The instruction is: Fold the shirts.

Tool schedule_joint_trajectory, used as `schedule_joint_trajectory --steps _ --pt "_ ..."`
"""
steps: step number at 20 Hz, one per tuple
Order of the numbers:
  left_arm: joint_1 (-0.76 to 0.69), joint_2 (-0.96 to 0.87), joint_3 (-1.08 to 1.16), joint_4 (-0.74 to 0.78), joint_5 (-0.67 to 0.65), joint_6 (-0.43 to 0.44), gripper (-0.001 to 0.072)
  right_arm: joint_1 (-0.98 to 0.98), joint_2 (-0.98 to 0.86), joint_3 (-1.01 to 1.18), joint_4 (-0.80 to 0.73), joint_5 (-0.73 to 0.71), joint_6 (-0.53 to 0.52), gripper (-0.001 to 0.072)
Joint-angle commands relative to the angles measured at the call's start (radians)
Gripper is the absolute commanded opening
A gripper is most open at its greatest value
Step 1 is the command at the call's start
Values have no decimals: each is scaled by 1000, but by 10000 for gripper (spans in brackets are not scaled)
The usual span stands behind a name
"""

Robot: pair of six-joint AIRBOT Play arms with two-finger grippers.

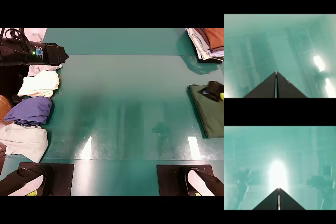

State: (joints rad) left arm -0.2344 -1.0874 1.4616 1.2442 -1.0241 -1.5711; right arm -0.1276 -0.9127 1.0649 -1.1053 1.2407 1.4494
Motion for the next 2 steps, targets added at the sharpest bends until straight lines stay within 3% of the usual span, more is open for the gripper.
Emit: schedule_joint_trajectory --steps 1,2 --pt "-1 1 0 0 4 0 23 131 8 1 4 -19 -2 15" --pt "-1 1 0 0 4 0 24 134 8 1 4 -19 -1 14"
